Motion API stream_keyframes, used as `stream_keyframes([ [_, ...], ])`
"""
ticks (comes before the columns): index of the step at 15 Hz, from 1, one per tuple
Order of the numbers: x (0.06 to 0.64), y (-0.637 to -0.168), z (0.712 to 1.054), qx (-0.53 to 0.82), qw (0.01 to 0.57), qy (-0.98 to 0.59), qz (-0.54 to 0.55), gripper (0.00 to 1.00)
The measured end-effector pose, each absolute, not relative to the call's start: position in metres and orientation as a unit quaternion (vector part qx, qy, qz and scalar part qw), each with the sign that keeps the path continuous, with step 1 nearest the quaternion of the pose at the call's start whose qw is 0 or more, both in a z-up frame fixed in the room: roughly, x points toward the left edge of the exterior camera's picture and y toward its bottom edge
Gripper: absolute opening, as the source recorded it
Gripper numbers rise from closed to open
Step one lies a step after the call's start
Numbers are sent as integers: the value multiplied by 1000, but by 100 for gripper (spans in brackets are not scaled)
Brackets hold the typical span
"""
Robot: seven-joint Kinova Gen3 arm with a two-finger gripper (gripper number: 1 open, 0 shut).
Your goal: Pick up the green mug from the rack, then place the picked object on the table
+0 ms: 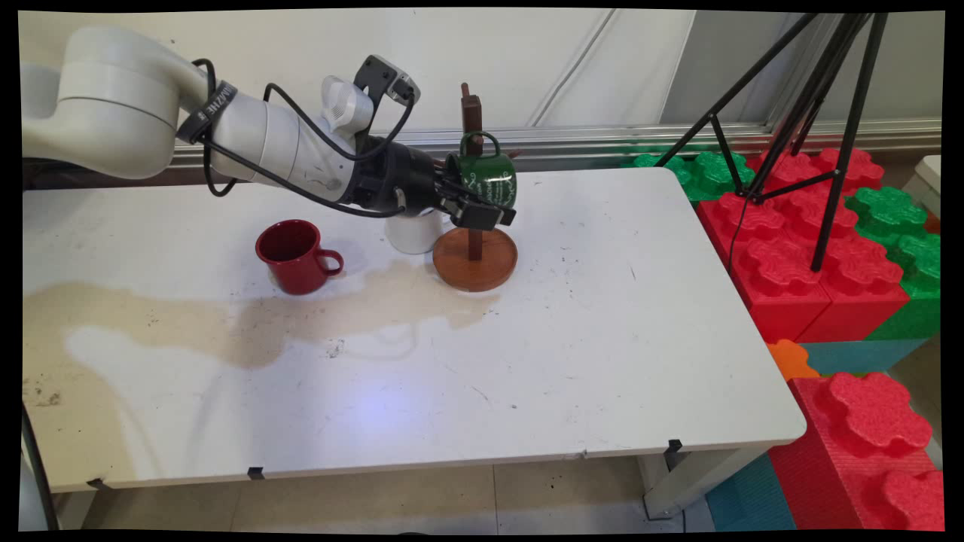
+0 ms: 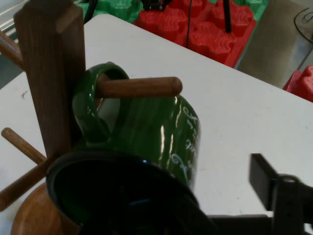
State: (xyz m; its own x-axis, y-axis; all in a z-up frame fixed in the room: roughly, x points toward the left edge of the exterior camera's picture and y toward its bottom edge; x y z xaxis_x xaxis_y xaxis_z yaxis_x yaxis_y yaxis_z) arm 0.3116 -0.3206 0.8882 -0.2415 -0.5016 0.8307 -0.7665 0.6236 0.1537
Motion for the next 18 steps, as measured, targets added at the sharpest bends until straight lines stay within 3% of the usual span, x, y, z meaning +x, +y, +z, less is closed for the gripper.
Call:
stream_keyframes([
  [18, 321, -307, 889, 392, 490, -762, 161, 0],
])
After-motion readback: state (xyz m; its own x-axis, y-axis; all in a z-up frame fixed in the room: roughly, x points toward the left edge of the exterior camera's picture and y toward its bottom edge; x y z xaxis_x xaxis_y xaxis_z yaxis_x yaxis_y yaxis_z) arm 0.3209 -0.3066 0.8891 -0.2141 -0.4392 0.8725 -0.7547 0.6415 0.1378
